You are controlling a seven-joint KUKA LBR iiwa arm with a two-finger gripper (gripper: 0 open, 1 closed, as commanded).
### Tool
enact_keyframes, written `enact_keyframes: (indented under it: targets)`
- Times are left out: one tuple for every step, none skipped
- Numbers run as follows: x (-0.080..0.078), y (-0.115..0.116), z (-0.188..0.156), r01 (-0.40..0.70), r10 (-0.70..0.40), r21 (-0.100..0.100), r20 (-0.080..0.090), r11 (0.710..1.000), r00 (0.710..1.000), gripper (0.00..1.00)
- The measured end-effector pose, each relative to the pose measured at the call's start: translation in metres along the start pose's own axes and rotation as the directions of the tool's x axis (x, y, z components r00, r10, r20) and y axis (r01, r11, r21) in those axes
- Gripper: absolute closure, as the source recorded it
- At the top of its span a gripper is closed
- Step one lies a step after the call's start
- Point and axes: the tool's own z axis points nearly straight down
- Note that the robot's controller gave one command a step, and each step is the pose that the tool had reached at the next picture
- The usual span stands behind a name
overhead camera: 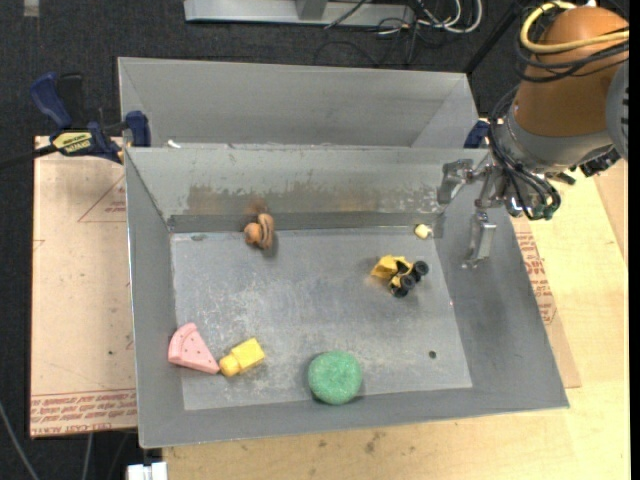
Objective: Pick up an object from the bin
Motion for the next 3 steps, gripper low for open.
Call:
enact_keyframes:
  targets:
    - [-0.002, 0.000, -0.005, 0.002, -0.002, 0.001, 0.008, 1.000, 1.000, 0.00]
    - [-0.020, 0.036, 0.051, 0.016, -0.016, 0.002, 0.013, 1.000, 1.000, 0.00]
    - [0.017, 0.042, 0.072, -0.036, 0.036, -0.001, 0.002, 0.999, 0.999, 0.00]
